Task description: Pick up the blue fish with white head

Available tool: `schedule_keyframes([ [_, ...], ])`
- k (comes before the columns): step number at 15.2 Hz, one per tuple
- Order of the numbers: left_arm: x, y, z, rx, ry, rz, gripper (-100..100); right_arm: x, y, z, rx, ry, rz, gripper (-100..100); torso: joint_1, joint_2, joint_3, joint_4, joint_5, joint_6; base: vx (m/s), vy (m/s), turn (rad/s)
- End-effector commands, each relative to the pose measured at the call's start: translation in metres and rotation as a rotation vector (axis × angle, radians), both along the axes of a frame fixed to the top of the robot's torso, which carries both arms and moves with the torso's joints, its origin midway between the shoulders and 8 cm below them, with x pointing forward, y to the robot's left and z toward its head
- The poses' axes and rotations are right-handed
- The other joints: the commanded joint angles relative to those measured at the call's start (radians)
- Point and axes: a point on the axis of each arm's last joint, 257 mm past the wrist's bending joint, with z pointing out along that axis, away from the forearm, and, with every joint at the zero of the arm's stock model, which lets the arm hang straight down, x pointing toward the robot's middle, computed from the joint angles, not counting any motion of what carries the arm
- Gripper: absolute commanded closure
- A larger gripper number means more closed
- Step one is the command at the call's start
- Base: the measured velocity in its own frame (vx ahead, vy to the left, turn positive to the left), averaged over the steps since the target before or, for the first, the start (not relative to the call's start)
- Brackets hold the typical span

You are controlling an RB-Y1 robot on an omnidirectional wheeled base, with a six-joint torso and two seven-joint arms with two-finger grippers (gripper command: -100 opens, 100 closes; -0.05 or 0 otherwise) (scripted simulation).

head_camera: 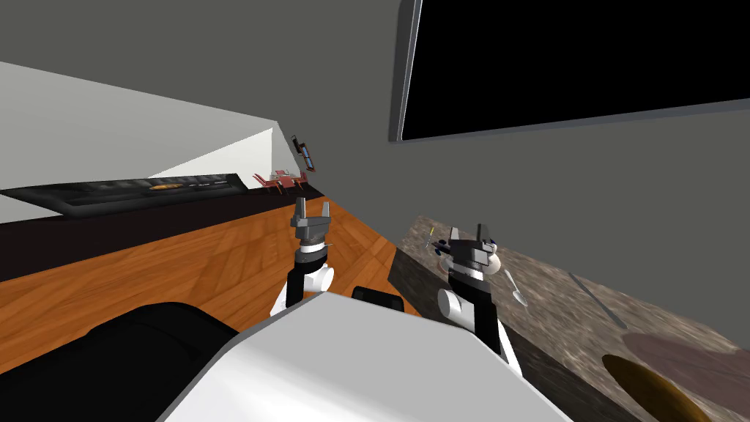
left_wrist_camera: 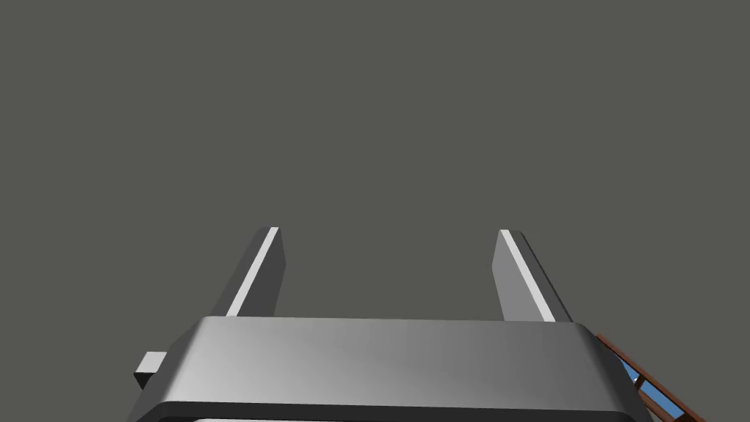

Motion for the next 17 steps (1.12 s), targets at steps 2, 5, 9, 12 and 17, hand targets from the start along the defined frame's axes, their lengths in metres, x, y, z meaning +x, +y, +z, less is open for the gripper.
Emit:
schedule_keyframes([
  [2,0.000,0.000,0.000,0.000,0.000,0.000,0,0.004,0.011,0.003,-0.060,0.004,0.028,-100,0.000,0.000,0.000,0.000,0.000,0.000,-0.001,-0.004,-0.028],
  [5,0.000,0.000,0.000,0.000,0.000,0.000,0,0.012,0.032,0.007,-0.162,0.004,0.072,-100,-0.001,0.000,0.000,0.000,0.000,0.000,0.000,-0.010,-0.037],
  [9,0.000,0.000,0.000,0.000,0.000,0.000,0,0.021,0.061,0.011,-0.286,-0.003,0.123,-100,-0.001,-0.001,0.000,0.000,0.000,0.000,0.004,-0.014,-0.056],
  [12,0.000,0.000,0.000,0.000,0.000,0.000,0,0.025,0.079,0.012,-0.372,-0.009,0.150,-100,-0.002,-0.001,0.000,0.000,0.000,0.000,0.006,-0.019,-0.063],
  [17,0.000,0.000,0.000,0.000,0.000,0.000,0,0.032,0.115,0.013,-0.537,-0.031,0.199,-100,-0.002,-0.001,0.000,0.000,0.000,0.000,0.006,-0.019,-0.070],
])
